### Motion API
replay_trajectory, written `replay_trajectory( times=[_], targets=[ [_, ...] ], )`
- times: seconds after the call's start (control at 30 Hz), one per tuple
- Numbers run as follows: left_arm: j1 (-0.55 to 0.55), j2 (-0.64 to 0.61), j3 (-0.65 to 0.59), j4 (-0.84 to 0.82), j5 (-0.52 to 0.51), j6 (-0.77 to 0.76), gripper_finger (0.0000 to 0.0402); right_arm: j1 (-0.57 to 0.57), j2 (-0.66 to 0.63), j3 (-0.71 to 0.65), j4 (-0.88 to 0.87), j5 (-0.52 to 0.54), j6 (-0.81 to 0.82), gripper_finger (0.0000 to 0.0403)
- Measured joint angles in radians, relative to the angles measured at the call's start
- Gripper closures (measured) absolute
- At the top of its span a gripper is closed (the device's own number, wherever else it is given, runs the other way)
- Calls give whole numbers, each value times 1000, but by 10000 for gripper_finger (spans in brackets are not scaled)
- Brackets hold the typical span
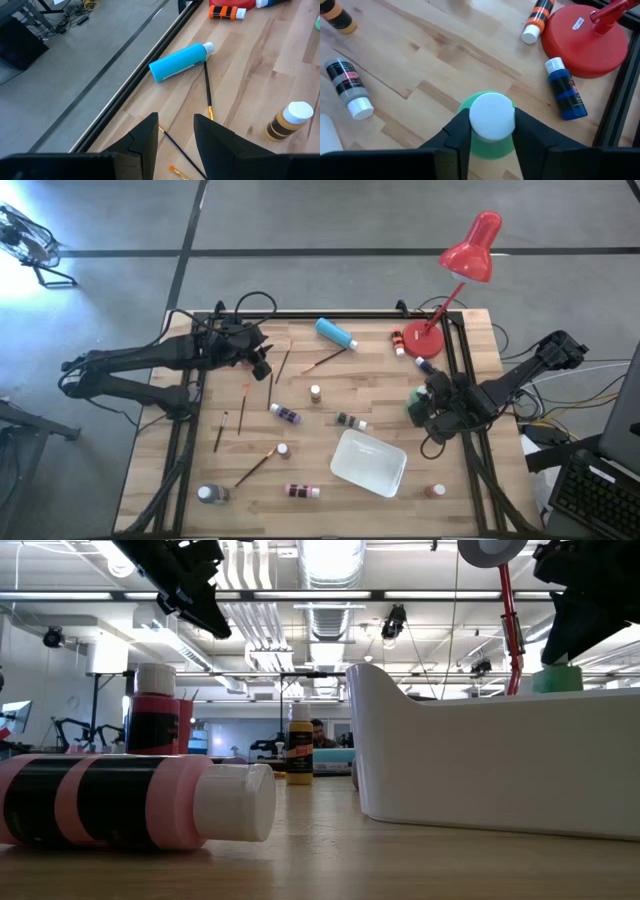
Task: Pick & Place Paint Supplies
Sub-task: Put the green paint bottle into the white bin
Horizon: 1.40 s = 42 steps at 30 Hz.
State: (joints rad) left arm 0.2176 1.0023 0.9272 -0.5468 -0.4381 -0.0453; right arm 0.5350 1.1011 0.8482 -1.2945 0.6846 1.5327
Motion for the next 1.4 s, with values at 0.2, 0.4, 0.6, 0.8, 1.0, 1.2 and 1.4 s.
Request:
replay_trajectory(
  times=[0.2, 0.4, 0.6, 0.8, 1.0, 1.2, 1.4],
  targets=[
    [0, 0, 0, 0, 0, 0, 271, 0, 0, 14, 1, -10, -34, 298],
    [0, 0, 0, 0, 0, 0, 271, 0, 0, 51, 1, -7, -74, 298],
    [0, 0, 0, 0, 0, 8, 271, 0, 0, 120, -1, 4, -128, 298],
    [0, 0, 0, 0, 0, 11, 271, 0, -1, 246, 1, 7, -270, 298],
    [0, 0, 0, 0, 0, 4, 271, 1, -1, 361, 81, -16, -512, 298],
    [0, 0, 0, 0, 0, -53, 271, 2, 6, 410, 255, -115, -815, 298],
    [-1, 0, 0, 0, 7, -134, 271, 2, 54, 455, 267, -160, -939, 298]
  ],
)
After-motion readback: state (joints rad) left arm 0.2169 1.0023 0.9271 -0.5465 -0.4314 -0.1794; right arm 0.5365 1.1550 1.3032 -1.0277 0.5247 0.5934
